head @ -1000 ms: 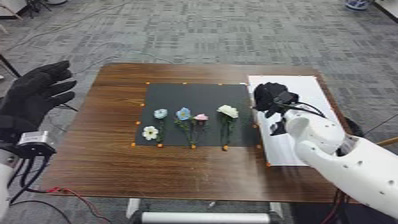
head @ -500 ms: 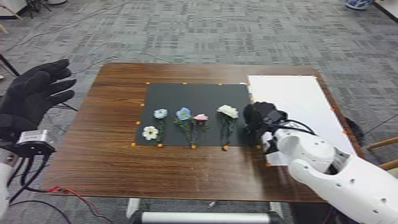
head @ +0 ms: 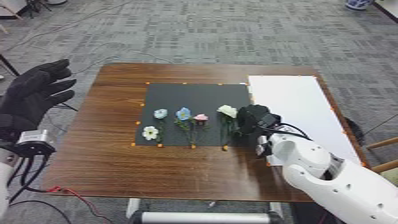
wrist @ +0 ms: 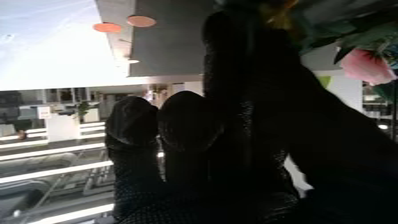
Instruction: Arrange flowers
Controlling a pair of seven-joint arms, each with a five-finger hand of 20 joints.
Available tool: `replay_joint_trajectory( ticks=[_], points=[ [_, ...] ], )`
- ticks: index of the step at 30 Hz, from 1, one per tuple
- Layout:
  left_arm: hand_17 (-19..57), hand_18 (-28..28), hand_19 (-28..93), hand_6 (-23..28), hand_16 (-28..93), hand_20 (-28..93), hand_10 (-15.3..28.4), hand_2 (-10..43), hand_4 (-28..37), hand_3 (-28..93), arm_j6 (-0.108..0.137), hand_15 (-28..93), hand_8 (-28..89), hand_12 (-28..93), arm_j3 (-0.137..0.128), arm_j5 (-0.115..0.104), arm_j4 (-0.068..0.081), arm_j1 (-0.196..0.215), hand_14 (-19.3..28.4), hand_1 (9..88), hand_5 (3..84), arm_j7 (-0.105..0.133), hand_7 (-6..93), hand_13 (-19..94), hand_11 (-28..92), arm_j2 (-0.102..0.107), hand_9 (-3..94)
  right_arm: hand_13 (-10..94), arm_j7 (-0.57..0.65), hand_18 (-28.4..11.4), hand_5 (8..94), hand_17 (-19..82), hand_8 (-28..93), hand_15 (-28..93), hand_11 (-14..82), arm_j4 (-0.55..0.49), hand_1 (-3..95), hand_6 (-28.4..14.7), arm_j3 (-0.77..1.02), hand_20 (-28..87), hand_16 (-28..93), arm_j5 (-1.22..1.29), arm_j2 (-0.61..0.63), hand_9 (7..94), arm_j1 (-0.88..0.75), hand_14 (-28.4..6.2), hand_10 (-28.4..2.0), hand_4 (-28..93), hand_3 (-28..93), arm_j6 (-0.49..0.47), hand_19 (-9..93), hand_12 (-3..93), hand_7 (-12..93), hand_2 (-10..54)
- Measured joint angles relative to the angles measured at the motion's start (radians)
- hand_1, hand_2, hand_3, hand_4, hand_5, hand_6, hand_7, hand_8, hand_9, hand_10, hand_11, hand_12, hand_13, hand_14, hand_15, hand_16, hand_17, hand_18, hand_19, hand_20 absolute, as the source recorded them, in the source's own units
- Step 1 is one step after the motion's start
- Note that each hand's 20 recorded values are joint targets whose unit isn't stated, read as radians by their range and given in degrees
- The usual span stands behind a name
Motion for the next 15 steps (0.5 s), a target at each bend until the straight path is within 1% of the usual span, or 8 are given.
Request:
replay_joint_trajectory(
  ticks=[1, 2, 3, 5, 7, 10, 13, 15],
  points=[
    [-10.3, 20.0, 40, 2.5, -7, 12, 11.1, -3.8, -28.3, 69, 0.0, 47, -12, 14, 0.0, 0.0, 0.0, 0.0, 14.0, 22.9, 23.9, 0.0, 27.0, 9, 30, 0.0, 17.1, 69, 0.0, -20.0, 62.6, 37, -4, 77, 24.2, 0.0, 35.6, 2.7, -0.003, 55, 34, 0.003, 0.0, 74.7, 0.0, -6.0, -6.0, -28, 83, 0.007, 89, 26.7, 36, -9.5],
    [-10.3, 20.1, 39, 2.5, -7, 12, 11.1, -3.7, -28.3, 69, 0.0, 47, -12, 14, 0.0, 0.0, 0.0, 0.0, 14.0, 23.0, 23.9, 0.0, 27.0, 9, 30, 0.0, 17.1, 67, 0.0, -20.4, 60.3, 36, -13, 77, 25.5, 0.001, 30.7, 2.4, -0.006, 56, 33, 0.003, 0.001, 71.1, 0.001, -6.8, -7.7, -28, 84, 0.014, 88, 22.8, 33, -9.5],
    [-10.2, 20.1, 39, 2.5, -7, 12, 11.1, -3.7, -28.3, 69, 0.0, 47, -12, 14, 0.0, 0.0, 0.0, 0.0, 14.0, 23.0, 23.9, 0.0, 27.0, 9, 30, 0.0, 17.1, 66, 0.001, -20.8, 58.4, 35, -16, 77, 25.3, 0.001, 27.7, 1.9, -0.009, 56, 33, 0.003, 0.001, 68.3, 0.003, -7.4, -8.9, -28, 85, 0.02, 88, 20.9, 32, -9.5],
    [-10.2, 20.1, 39, 2.5, -7, 12, 11.2, -3.6, -28.3, 69, 0.0, 47, -12, 14, 0.0, 0.0, 0.0, 0.0, 14.0, 23.1, 23.8, 0.0, 27.0, 9, 30, 0.0, 16.9, 65, 0.0, -21.1, 56.5, 34, -16, 76, 24.0, 0.002, 25.1, 0.9, -0.011, 56, 32, 0.007, 0.002, 65.3, 0.004, -8.0, -10.0, -28, 85, 0.021, 88, 19.9, 30, -9.5],
    [-10.2, 20.0, 39, 2.5, -7, 12, 11.2, -3.6, -28.3, 69, -0.002, 47, -12, 14, -0.001, 0.0, 0.0, 0.001, 14.0, 23.1, 23.8, 0.0, 27.0, 9, 30, 0.0, 16.9, 64, -0.006, -21.6, 52.0, 33, -15, 76, 22.5, 0.001, 22.9, -0.8, 0.006, 56, 32, 0.034, 0.002, 59.4, -0.001, -8.6, -11.0, -28, 85, 0.019, 87, 19.5, 27, -9.5],
    [-10.3, 20.0, 39, 2.5, -7, 12, 11.2, -3.6, -28.3, 69, -0.002, 47, -12, 14, -0.002, -0.001, 0.0, 0.003, 14.0, 23.1, 23.8, 0.001, 27.0, 9, 30, -0.001, 16.9, 62, -0.01, -21.6, 47.3, 32, -14, 76, 21.0, -0.005, 21.0, -2.3, 0.074, 56, 31, 0.088, 0.002, 53.4, -0.035, -9.1, -12.1, -28, 86, 0.022, 86, 19.8, 25, -9.5],
    [-10.3, 20.0, 39, 2.5, -7, 12, 11.2, -3.7, -28.3, 69, -0.002, 47, -12, 14, -0.002, -0.001, 0.0, 0.005, 14.0, 23.1, 23.8, 0.001, 27.0, 9, 30, -0.001, 16.9, 56, -0.005, -22.0, 44.0, 30, -13, 74, 20.1, -0.014, 18.6, -3.8, 0.132, 55, 29, 0.093, 0.008, 48.5, -0.072, -10.6, -12.8, -28, 85, 0.049, 85, 20.2, 24, -9.3],
    [-10.3, 20.0, 39, 2.5, -7, 12, 11.2, -3.6, -28.3, 69, -0.002, 47, -12, 14, -0.001, -0.001, 0.0, 0.005, 14.0, 23.2, 23.8, 0.001, 27.0, 9, 30, -0.001, 16.9, 53, -0.003, -21.7, 43.6, 28, -12, 71, 20.3, -0.027, 17.6, -4.0, 0.17, 54, 28, 0.109, 0.015, 47.6, -0.103, -11.2, -13.1, -28, 86, 0.092, 82, 20.5, 23, -6.7]
  ],
)
